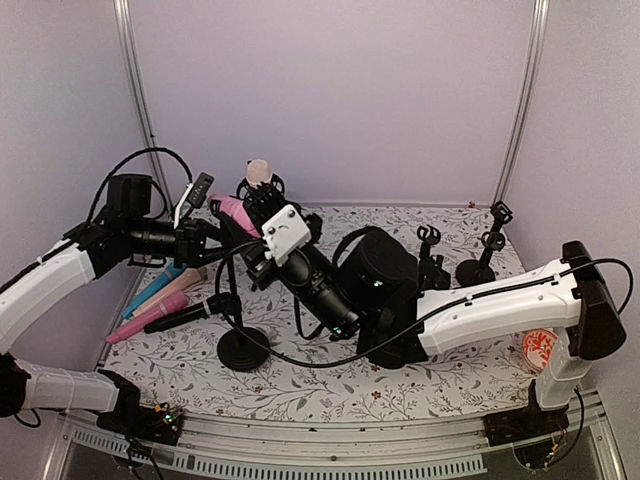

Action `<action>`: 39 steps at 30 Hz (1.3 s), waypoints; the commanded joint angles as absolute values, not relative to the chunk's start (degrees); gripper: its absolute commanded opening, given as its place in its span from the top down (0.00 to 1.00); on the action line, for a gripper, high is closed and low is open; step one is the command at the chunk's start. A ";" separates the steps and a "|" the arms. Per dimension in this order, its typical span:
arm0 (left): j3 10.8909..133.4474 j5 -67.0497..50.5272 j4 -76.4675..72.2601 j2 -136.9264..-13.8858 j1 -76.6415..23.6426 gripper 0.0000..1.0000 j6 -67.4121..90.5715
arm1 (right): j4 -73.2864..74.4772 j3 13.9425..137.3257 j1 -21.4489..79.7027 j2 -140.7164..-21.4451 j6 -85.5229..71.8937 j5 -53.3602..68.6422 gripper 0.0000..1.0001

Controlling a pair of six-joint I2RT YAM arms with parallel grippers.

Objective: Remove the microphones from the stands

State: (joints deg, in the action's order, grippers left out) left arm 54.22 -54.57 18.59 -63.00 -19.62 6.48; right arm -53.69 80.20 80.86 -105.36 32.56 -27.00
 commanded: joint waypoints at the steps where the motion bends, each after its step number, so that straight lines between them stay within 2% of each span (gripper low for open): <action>1: 52.65 -50.36 15.39 -62.93 -16.33 1.00 9.95 | -66.34 76.26 84.21 -95.61 34.86 -28.75 1.00; 16: 51.16 -43.92 14.17 -63.09 -16.30 1.00 6.19 | -74.85 64.36 91.68 -83.19 41.15 -35.04 1.00; 23: 51.43 -46.00 13.10 -63.81 -16.62 1.00 7.26 | -76.52 64.07 93.72 -82.32 44.67 -36.25 1.00; 28: 52.86 -52.41 11.64 -63.01 -18.92 1.00 5.50 | -77.11 63.81 93.82 -82.28 46.83 -39.16 1.00; 35: 59.27 -63.16 12.33 -64.53 -25.30 0.80 3.73 | -77.03 63.38 93.57 -83.26 48.27 -43.47 1.00; 39: 62.96 -64.17 15.50 -66.39 -27.07 0.75 -1.54 | -73.39 64.29 92.54 -84.31 46.58 -45.91 1.00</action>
State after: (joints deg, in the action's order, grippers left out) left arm 58.08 -58.87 15.38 -65.30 -25.52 3.42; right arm -74.83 63.35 93.41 -83.11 47.42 -42.24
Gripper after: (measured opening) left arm 0.260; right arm 0.430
